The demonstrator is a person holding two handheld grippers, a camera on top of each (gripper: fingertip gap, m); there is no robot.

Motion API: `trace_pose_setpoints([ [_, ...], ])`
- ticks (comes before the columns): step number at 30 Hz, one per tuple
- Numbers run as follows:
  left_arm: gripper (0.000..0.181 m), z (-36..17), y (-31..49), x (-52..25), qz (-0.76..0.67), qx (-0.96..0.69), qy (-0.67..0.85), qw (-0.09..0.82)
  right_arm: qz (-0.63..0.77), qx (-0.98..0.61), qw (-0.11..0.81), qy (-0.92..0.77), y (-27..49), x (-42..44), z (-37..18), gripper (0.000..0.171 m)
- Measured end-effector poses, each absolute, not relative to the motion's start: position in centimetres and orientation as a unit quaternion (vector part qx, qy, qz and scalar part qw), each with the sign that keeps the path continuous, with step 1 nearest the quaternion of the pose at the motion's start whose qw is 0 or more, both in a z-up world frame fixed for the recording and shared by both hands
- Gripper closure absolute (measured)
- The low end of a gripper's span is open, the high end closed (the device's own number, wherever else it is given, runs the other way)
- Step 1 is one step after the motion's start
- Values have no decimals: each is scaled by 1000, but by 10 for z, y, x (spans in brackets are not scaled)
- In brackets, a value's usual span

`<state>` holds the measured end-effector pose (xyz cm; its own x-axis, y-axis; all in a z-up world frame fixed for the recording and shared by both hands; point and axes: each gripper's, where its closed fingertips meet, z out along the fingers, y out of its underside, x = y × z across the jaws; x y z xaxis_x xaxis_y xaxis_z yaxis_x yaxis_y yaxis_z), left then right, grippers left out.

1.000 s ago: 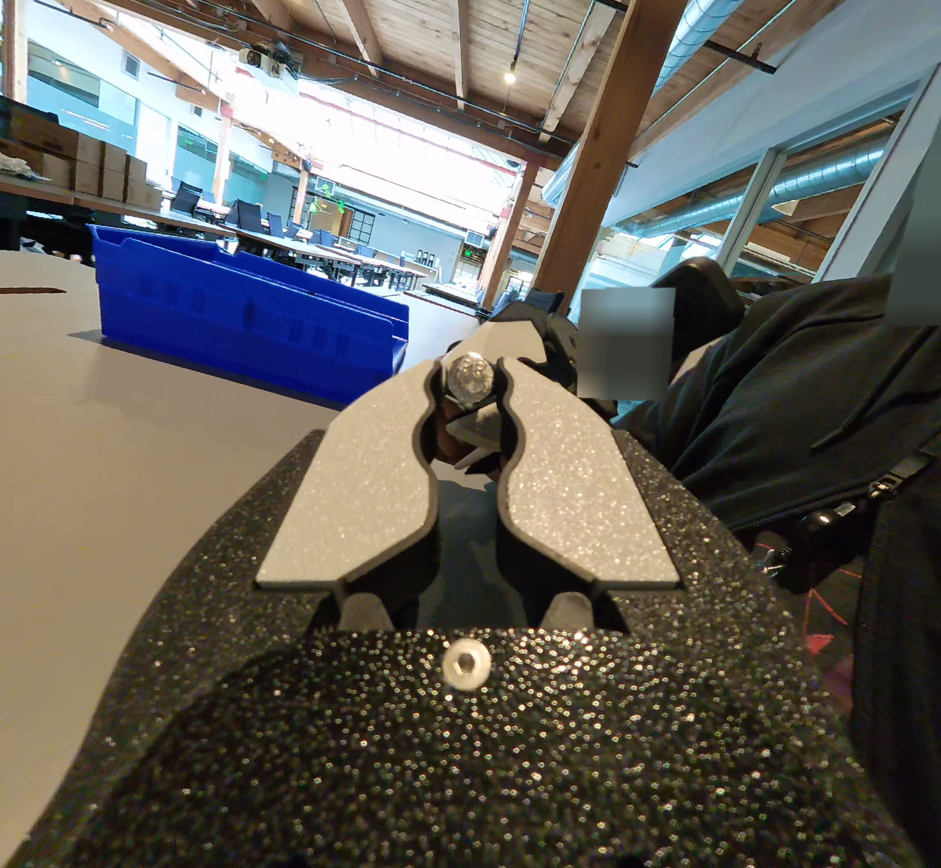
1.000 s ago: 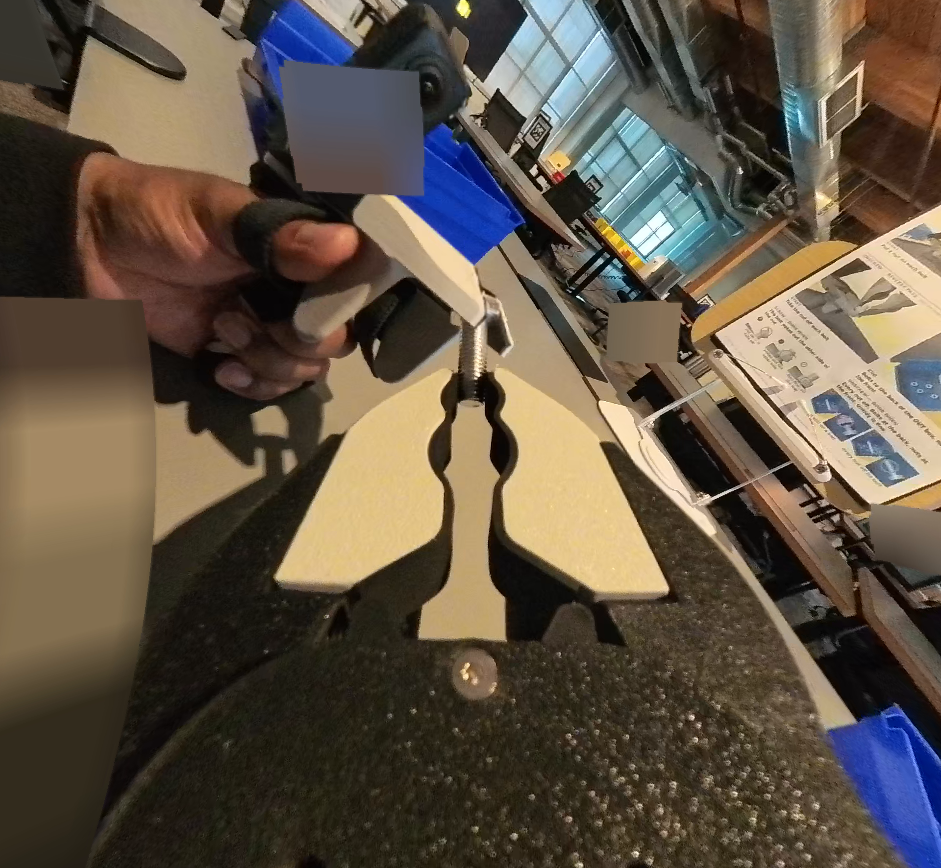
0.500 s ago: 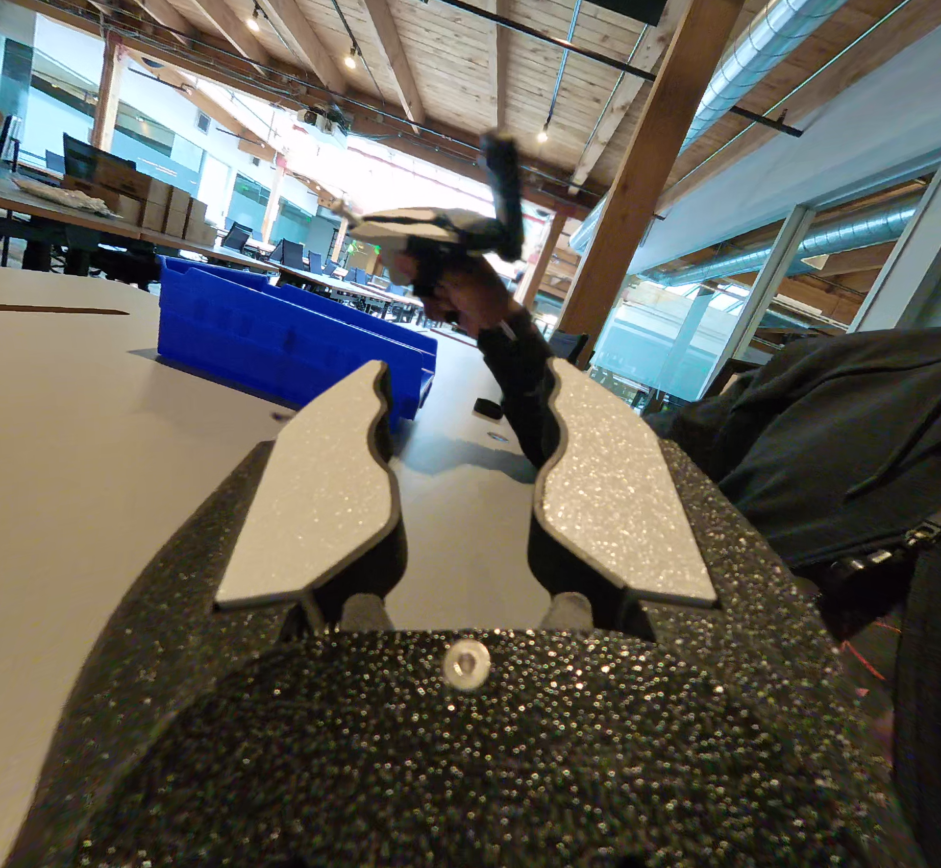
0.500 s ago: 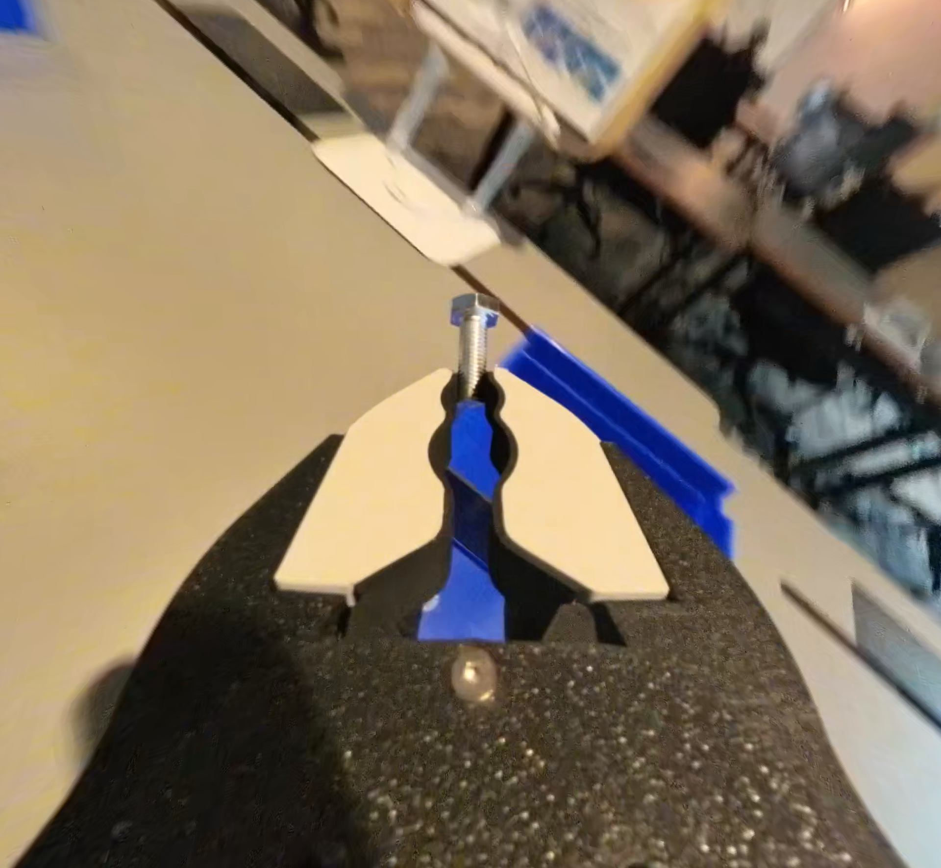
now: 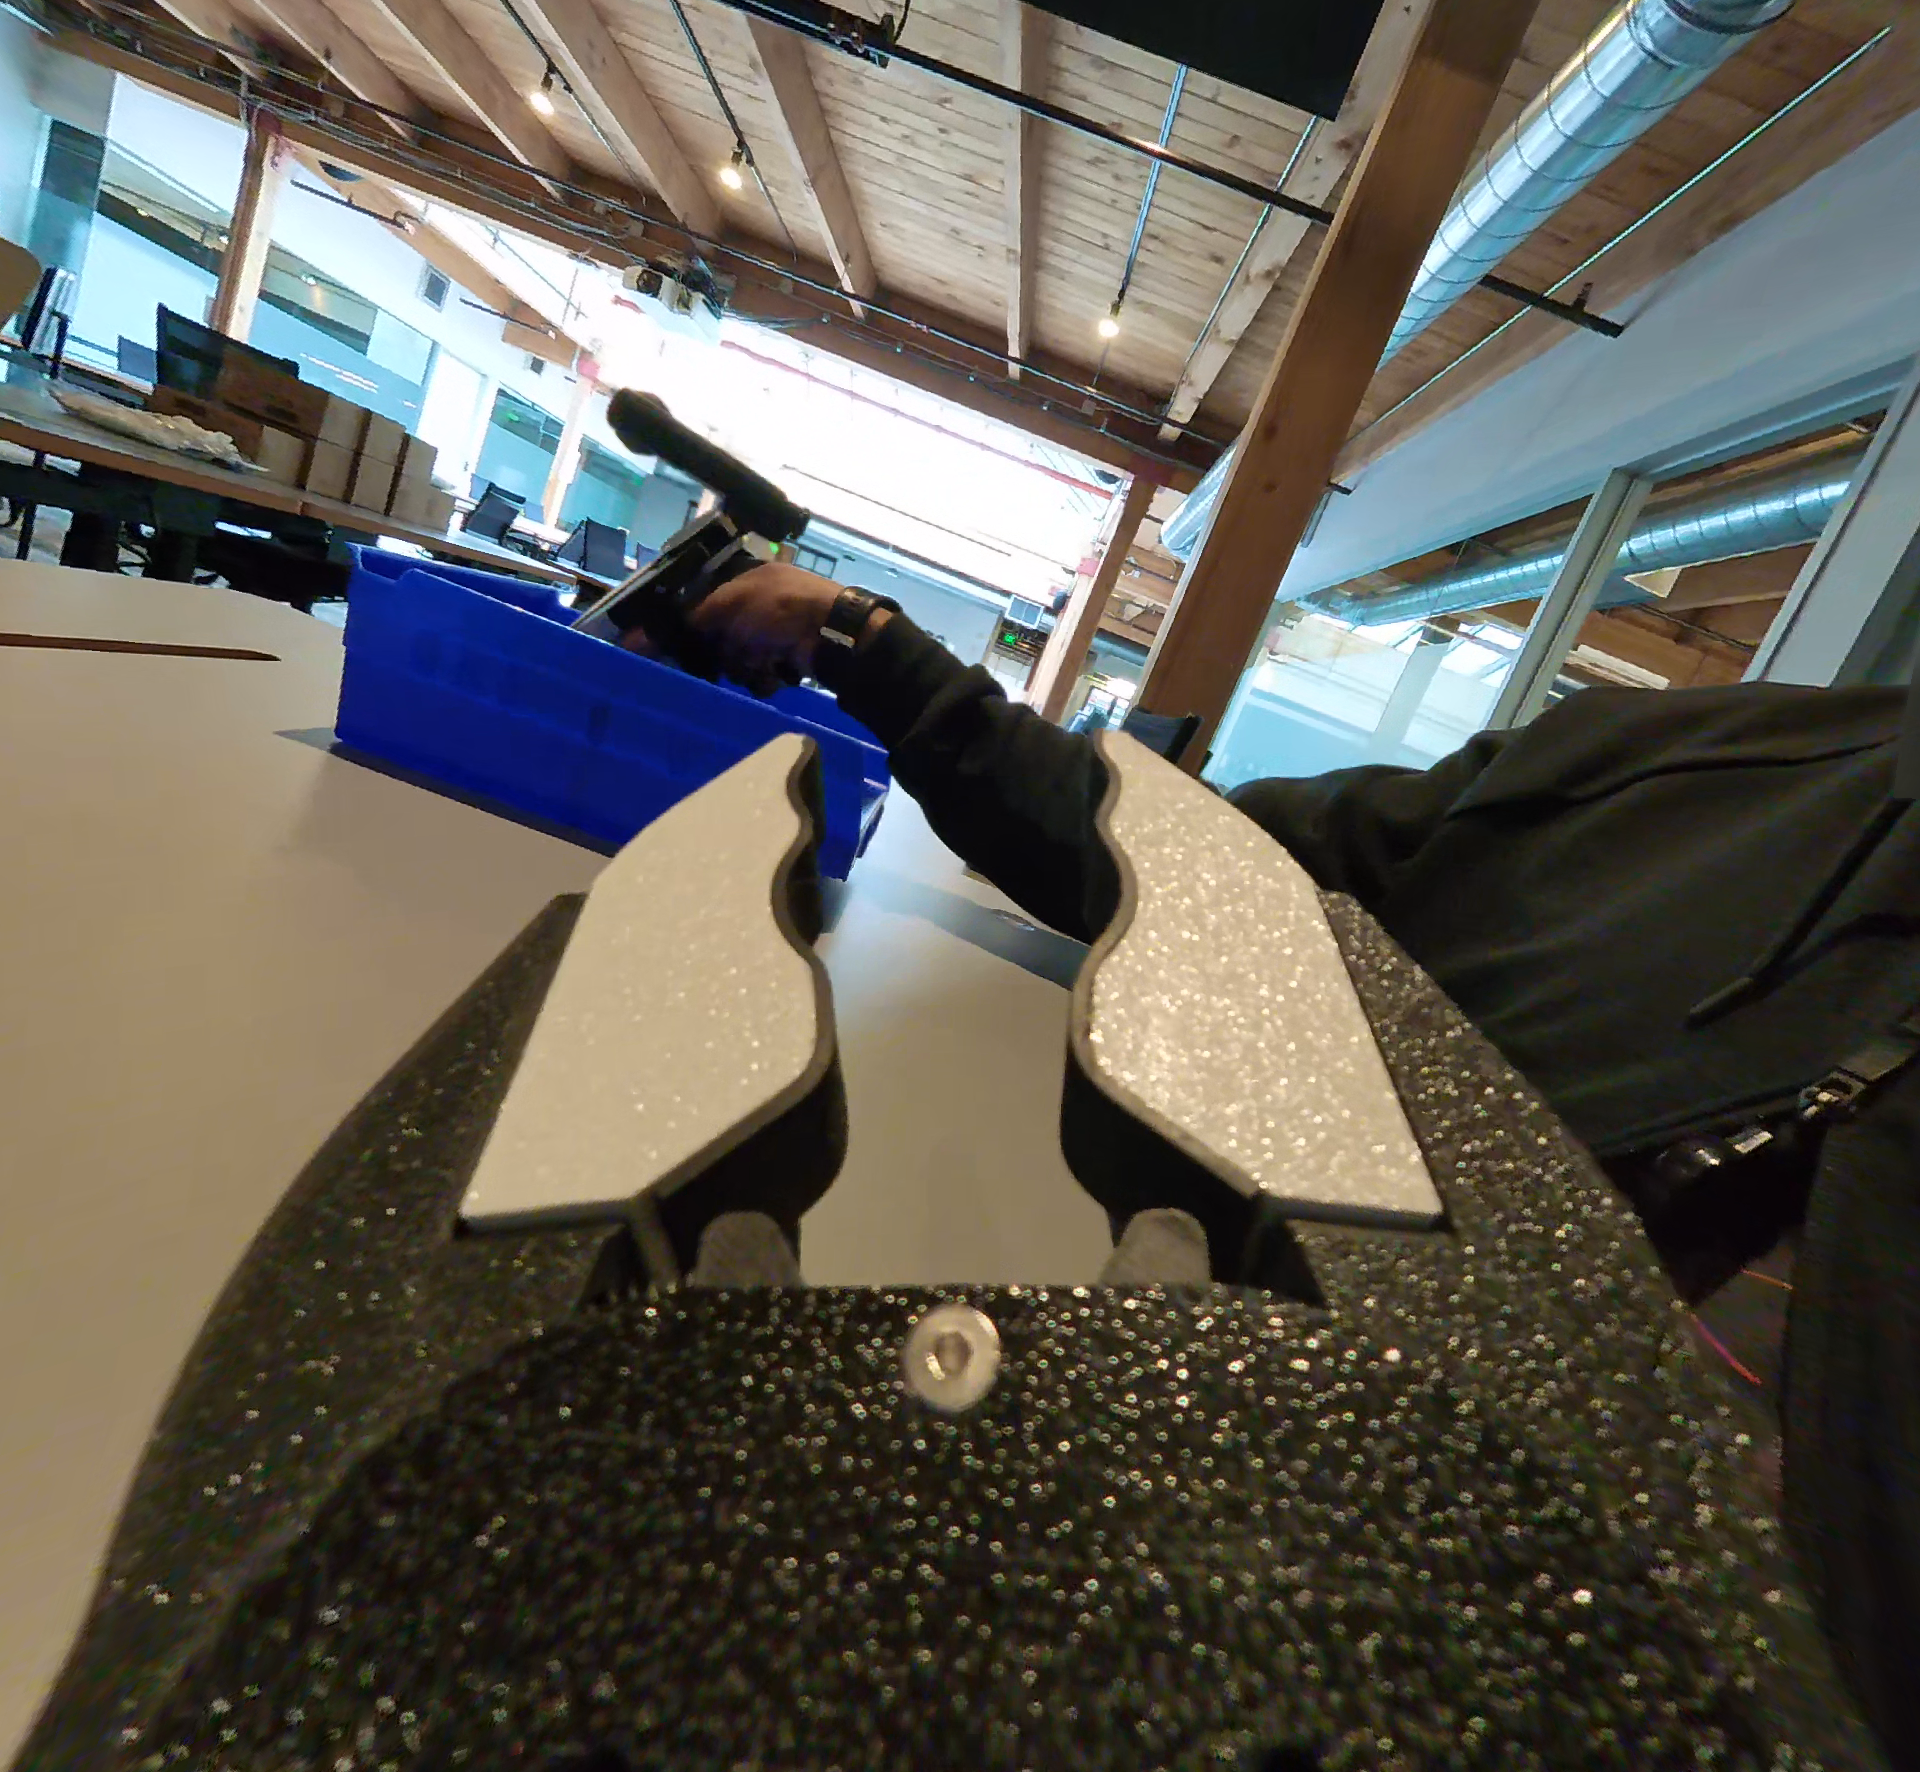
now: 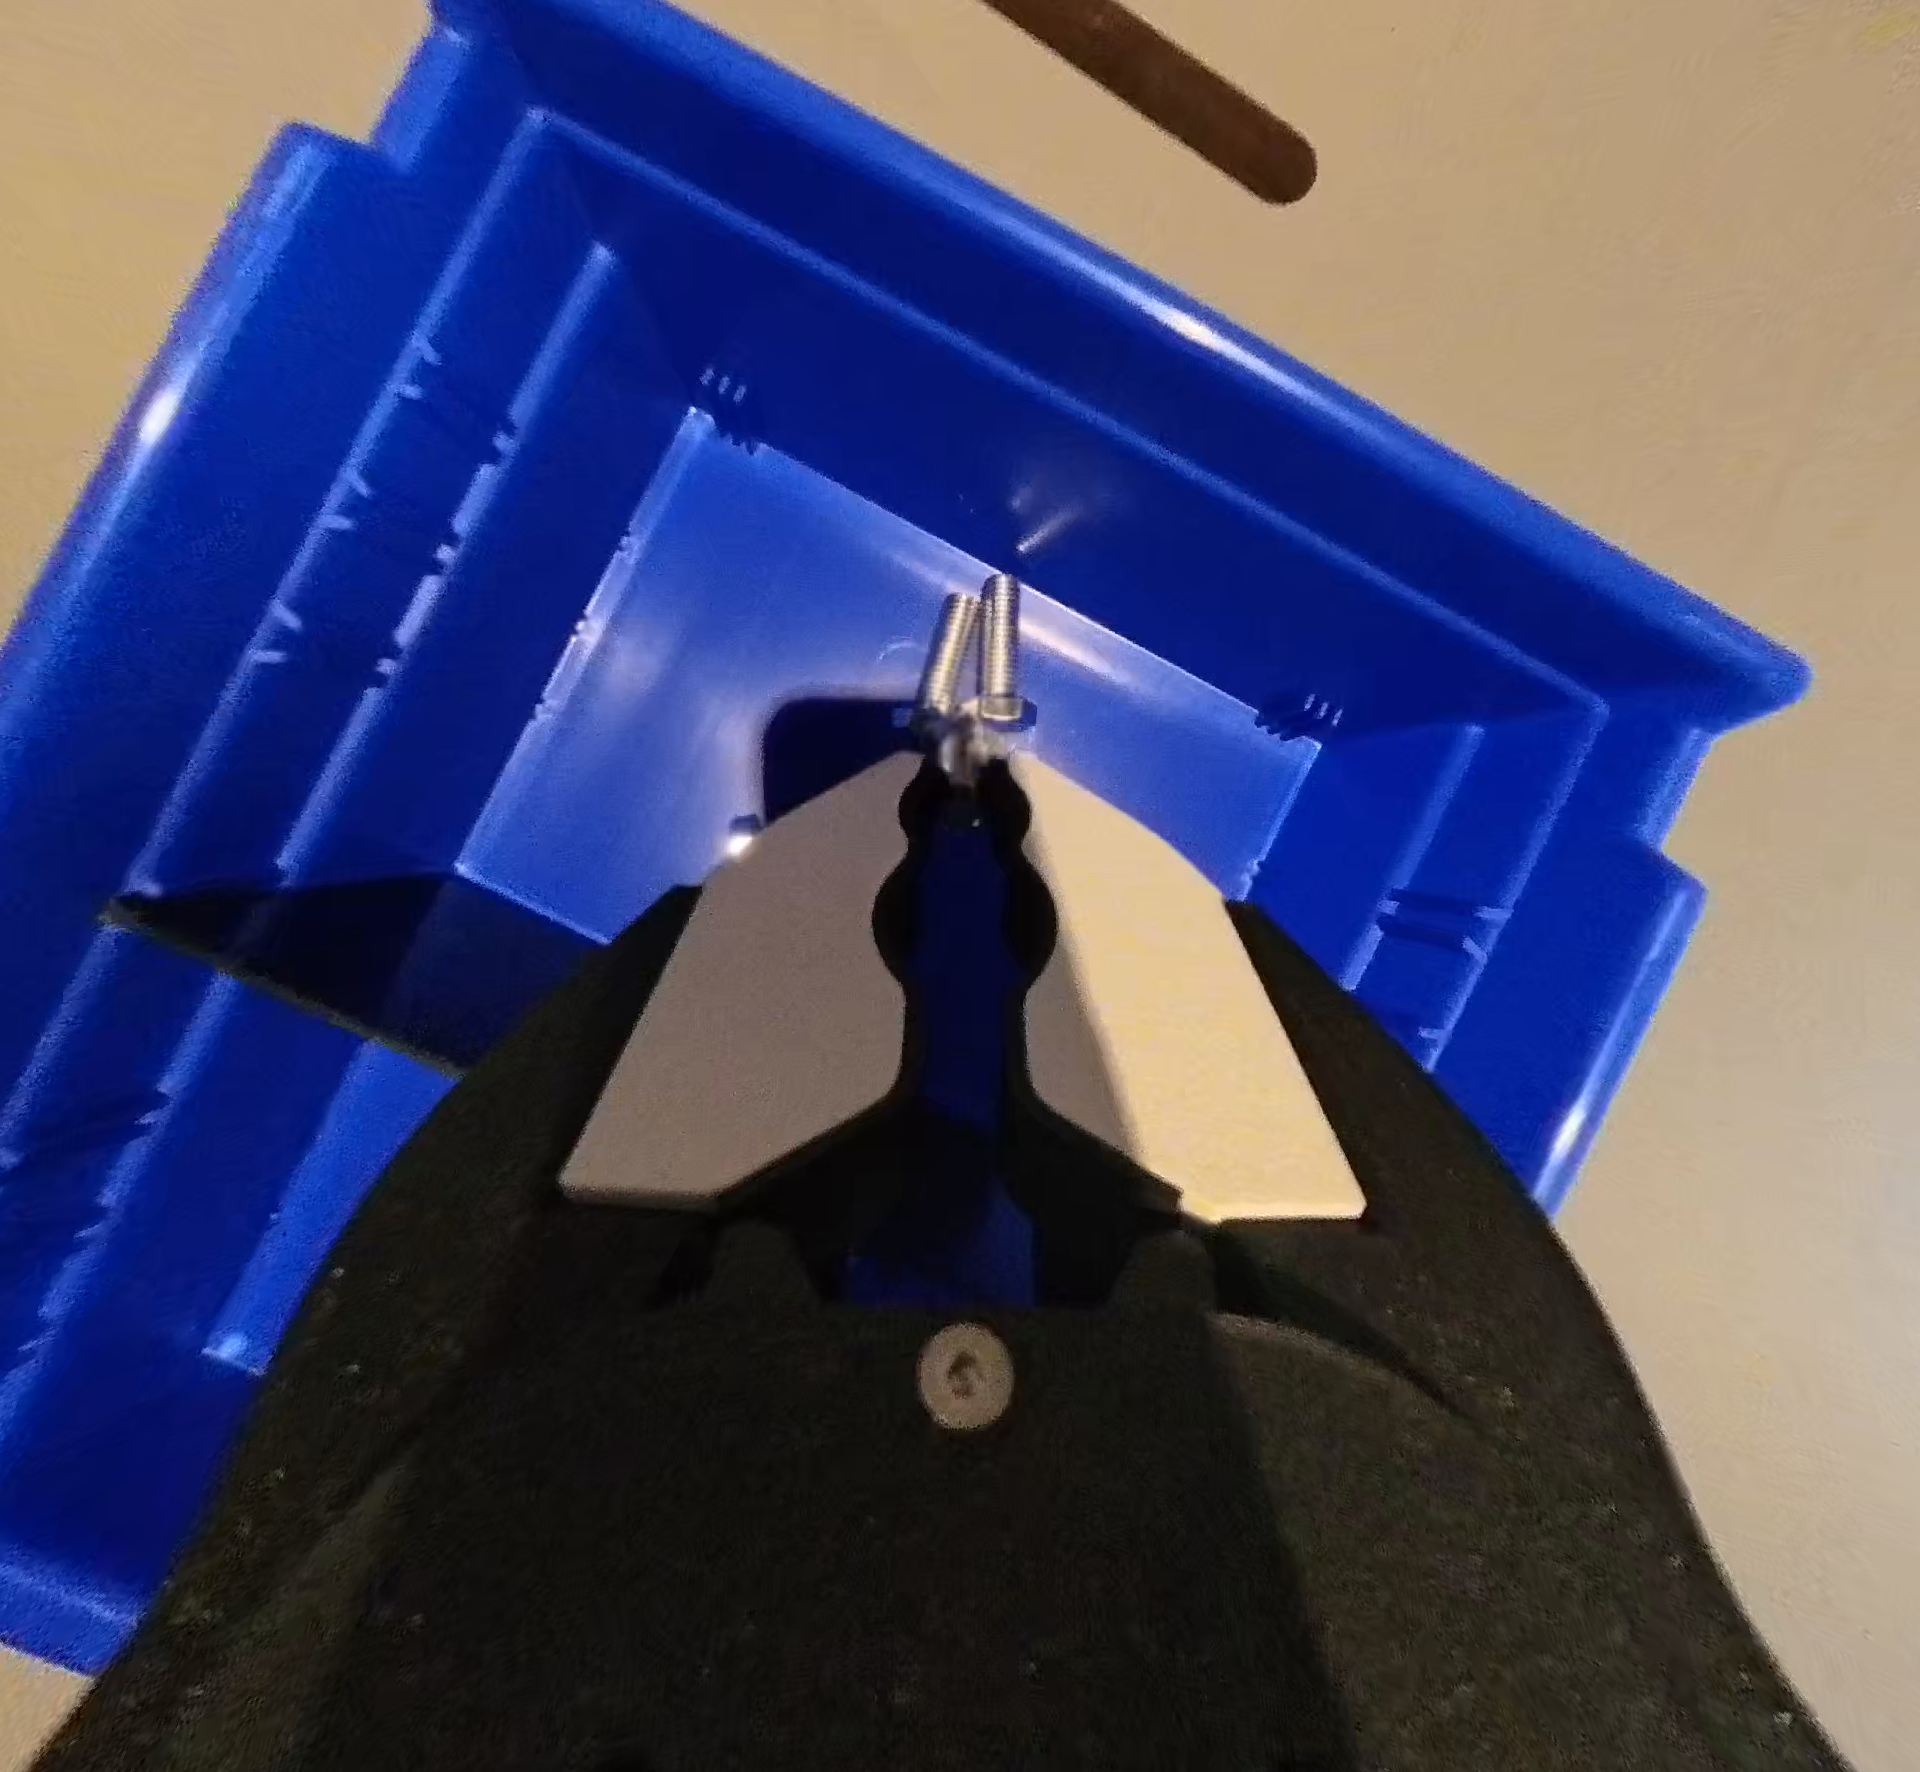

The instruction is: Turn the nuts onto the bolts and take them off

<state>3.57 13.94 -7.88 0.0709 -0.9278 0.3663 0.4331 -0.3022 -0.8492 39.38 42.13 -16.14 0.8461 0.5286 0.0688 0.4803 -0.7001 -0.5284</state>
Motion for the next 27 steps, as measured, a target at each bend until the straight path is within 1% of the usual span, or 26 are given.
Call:
trace_pose_setpoints([
  [8, 136, -80, 138, 36, -630, -499, 253, 539, 38, -920, 282, -270, 422, 397, -159, 160],
  [13, 136, -80, 138, 36, -631, -500, 255, 536, 41, -915, 304, -261, 422, 399, -152, 150],
  [15, 136, -80, 138, 37, -631, -501, 256, 534, 47, -907, 328, -259, 422, 397, -143, 149],
  [18, 136, -81, 139, 38, -631, -502, 259, 532, 86, -873, 395, -274, 409, 378, -114, 148],
  [20, 136, -82, 139, 40, -629, -505, 263, 530, 145, -830, 450, -297, 381, 348, -85, 148],
  [23, 135, -84, 139, 44, -616, -514, 273, 531, 211, -748, 519, -357, 310, 292, -47, 148],
  [25, 135, -86, 139, 46, -599, -522, 281, 538, 227, -702, 544, -401, 256, 255, -38, 148],
  [27, 135, -88, 141, 48, -578, -532, 287, 548, 222, -671, 557, -437, 209, 224, -44, 148],
])
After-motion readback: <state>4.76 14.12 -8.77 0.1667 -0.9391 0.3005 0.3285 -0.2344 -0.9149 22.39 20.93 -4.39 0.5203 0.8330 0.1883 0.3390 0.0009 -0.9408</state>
